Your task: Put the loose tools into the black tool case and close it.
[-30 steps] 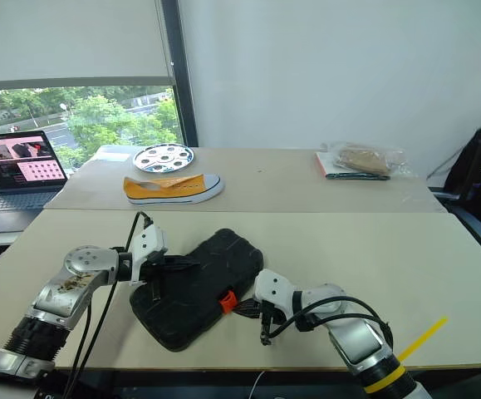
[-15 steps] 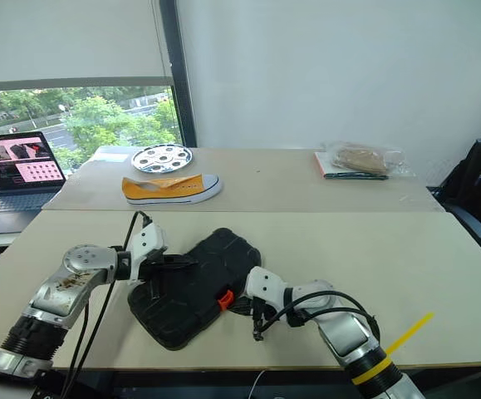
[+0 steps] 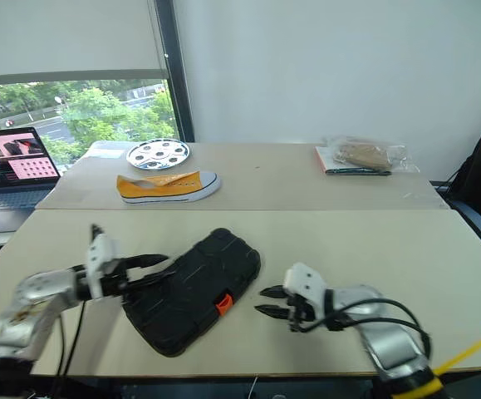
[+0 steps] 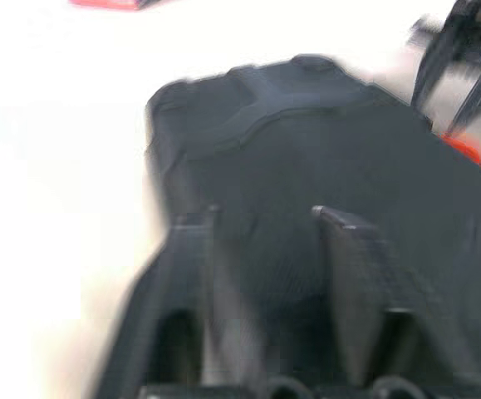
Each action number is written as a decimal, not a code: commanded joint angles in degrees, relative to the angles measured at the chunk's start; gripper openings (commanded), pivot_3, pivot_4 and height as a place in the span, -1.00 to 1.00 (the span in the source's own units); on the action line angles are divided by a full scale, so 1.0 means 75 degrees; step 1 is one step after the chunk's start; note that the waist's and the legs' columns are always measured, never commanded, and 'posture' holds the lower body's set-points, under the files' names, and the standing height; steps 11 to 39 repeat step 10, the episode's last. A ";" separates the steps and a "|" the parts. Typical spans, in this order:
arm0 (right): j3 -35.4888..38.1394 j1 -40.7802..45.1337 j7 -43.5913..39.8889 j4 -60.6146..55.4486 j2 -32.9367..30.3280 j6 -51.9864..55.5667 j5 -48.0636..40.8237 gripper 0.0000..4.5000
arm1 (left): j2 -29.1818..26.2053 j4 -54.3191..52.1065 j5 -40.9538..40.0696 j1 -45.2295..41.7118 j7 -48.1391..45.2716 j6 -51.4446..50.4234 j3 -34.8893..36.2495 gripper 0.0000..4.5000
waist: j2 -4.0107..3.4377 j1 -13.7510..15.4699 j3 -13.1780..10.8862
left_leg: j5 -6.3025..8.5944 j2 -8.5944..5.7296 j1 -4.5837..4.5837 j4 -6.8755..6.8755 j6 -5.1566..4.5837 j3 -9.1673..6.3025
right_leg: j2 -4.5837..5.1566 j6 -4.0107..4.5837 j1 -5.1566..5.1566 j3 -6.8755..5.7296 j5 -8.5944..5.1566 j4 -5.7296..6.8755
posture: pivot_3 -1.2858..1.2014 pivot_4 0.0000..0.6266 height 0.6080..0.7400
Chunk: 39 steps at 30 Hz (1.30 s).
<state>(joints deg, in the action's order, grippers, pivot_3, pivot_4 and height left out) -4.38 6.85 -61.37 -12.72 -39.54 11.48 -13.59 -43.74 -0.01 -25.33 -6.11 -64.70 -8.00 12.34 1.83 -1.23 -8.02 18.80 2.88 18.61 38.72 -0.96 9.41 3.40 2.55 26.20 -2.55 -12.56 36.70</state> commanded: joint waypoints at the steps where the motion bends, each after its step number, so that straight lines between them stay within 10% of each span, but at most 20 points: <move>1: 0.1107 -0.0227 -0.0216 0.0013 -0.0257 -0.1082 -0.0491 0.40 | -0.0484 0.0148 -0.0030 0.0929 -0.0218 0.0168 0.0876 0.67 | -0.0003 -0.0013 -0.0003 | 0.0007 0.0001 -0.0001 0.0000 0.0000 0.0005 | 0.0000 0.0000 0.0002 -0.0003 -0.0004 -0.0005 | 0.03 -0.52 1.00; 5: 0.1835 -0.0402 -0.0722 0.0988 -0.0312 -0.2437 -0.0810 0.97 | -0.0726 0.0480 0.0584 0.1996 0.0085 0.0691 0.1384 1.00 | 0.0014 0.0056 -0.0026 | 0.0029 -0.0006 -0.0004 -0.0001 -0.0025 0.0019 | 0.0002 -0.0022 -0.0004 -0.0010 -0.0018 -0.0023 | 0.03 -0.52 1.00; 39: 0.2144 -0.0273 -0.0951 0.1695 -0.0460 -0.2437 -0.1174 0.97 | -0.0541 0.0507 0.0741 0.2496 0.0215 0.1320 0.1541 1.00 | 0.0031 0.0158 -0.0039 | 0.0036 -0.0006 0.0045 0.0015 -0.0040 0.0014 | 0.0009 -0.0018 0.0004 -0.0057 -0.0011 -0.0072 | 0.03 -0.52 1.00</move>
